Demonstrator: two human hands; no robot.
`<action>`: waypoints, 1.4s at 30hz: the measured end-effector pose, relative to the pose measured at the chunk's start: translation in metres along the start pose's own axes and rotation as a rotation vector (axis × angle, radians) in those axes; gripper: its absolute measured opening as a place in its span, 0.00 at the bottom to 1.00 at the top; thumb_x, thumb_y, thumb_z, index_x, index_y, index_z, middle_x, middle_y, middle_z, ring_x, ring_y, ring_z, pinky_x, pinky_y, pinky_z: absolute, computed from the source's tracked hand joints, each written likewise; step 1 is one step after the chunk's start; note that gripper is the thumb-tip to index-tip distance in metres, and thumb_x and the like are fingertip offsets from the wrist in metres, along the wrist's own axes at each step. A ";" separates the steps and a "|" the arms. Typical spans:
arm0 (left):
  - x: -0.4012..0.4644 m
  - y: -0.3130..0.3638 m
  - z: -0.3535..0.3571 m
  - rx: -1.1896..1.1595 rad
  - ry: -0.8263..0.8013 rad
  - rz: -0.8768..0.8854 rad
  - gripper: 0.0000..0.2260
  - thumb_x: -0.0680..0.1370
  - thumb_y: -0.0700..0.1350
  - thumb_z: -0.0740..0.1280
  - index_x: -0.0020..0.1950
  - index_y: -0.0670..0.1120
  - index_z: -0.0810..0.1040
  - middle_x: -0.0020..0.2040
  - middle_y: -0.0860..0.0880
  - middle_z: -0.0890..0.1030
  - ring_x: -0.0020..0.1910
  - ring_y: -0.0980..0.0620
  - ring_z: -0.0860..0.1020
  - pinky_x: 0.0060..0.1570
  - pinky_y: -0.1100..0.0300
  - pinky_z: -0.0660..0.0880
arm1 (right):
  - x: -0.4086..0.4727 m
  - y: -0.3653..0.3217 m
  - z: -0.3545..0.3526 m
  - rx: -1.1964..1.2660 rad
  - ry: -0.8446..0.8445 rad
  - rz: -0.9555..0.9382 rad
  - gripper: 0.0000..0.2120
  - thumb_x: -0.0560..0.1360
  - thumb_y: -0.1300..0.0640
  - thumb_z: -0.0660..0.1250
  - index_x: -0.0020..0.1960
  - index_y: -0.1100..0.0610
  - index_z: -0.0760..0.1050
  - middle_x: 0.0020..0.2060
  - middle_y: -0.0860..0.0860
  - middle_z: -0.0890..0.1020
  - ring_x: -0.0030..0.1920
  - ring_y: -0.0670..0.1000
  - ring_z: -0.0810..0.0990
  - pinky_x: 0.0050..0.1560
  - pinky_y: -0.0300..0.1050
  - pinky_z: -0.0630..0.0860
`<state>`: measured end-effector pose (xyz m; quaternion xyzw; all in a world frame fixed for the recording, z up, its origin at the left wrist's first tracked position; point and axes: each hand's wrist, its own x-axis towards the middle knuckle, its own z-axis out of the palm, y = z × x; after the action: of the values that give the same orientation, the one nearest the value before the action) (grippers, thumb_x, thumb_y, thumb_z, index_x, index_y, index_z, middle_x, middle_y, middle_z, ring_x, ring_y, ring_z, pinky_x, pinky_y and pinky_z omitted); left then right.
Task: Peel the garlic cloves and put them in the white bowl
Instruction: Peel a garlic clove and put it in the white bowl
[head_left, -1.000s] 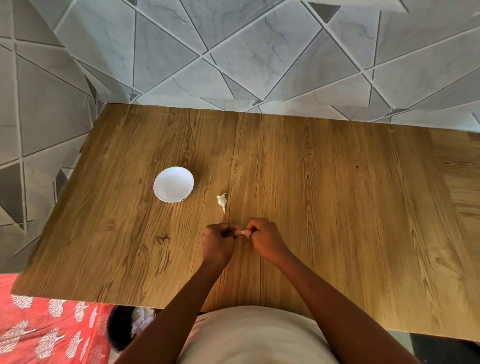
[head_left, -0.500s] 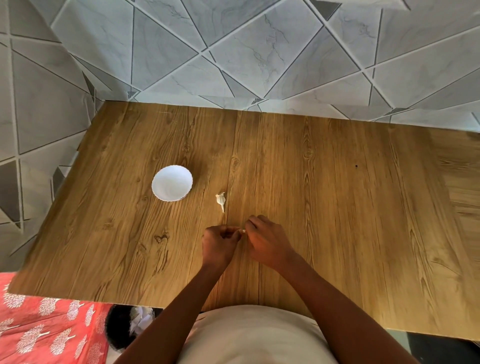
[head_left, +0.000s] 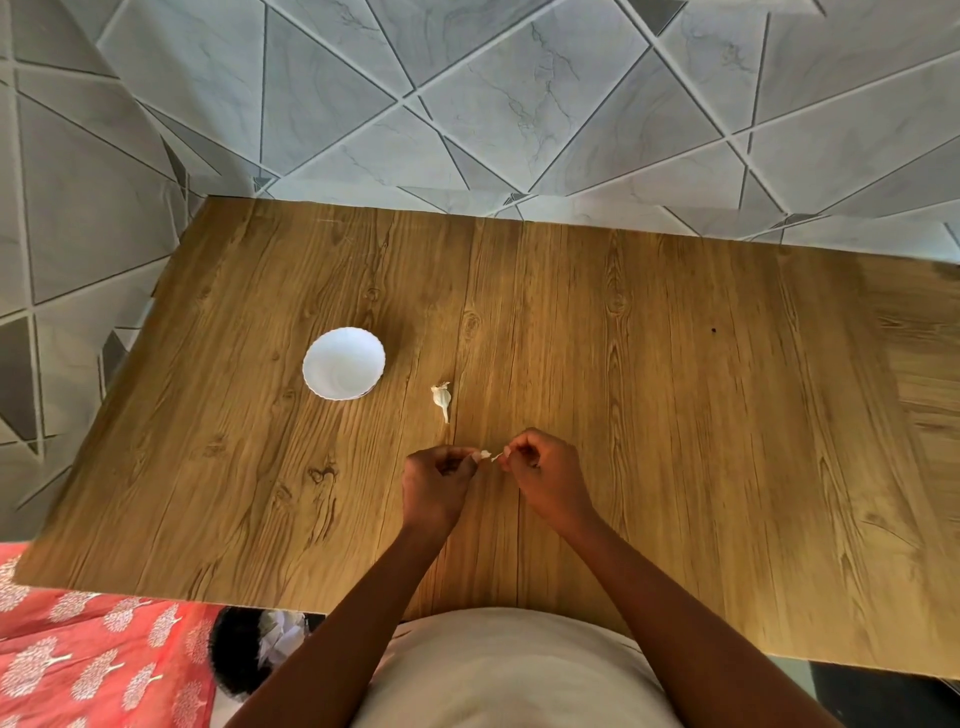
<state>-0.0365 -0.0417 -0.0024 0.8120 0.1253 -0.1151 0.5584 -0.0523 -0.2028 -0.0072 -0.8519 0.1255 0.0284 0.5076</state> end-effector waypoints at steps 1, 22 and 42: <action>0.000 0.001 -0.001 -0.014 0.003 -0.003 0.03 0.75 0.42 0.77 0.46 0.49 0.87 0.40 0.55 0.87 0.42 0.61 0.84 0.47 0.61 0.81 | 0.001 0.002 -0.004 -0.095 -0.009 -0.057 0.03 0.78 0.61 0.70 0.48 0.55 0.82 0.40 0.46 0.84 0.41 0.42 0.82 0.45 0.38 0.78; -0.001 -0.003 -0.003 -0.022 -0.059 0.038 0.05 0.74 0.42 0.78 0.49 0.48 0.88 0.42 0.55 0.87 0.44 0.58 0.85 0.47 0.59 0.82 | 0.008 -0.007 0.002 -0.110 -0.117 -0.070 0.08 0.75 0.61 0.74 0.55 0.56 0.85 0.48 0.48 0.87 0.49 0.41 0.83 0.50 0.27 0.74; 0.006 -0.003 -0.006 -0.009 -0.122 0.013 0.03 0.76 0.42 0.76 0.49 0.46 0.87 0.43 0.54 0.87 0.45 0.58 0.85 0.50 0.59 0.81 | 0.015 -0.002 -0.010 -0.446 -0.180 -0.246 0.09 0.76 0.63 0.71 0.54 0.55 0.85 0.46 0.50 0.86 0.45 0.48 0.83 0.48 0.47 0.81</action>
<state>-0.0310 -0.0347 -0.0048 0.8019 0.0863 -0.1601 0.5692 -0.0382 -0.2132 -0.0037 -0.9456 -0.0340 0.0691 0.3162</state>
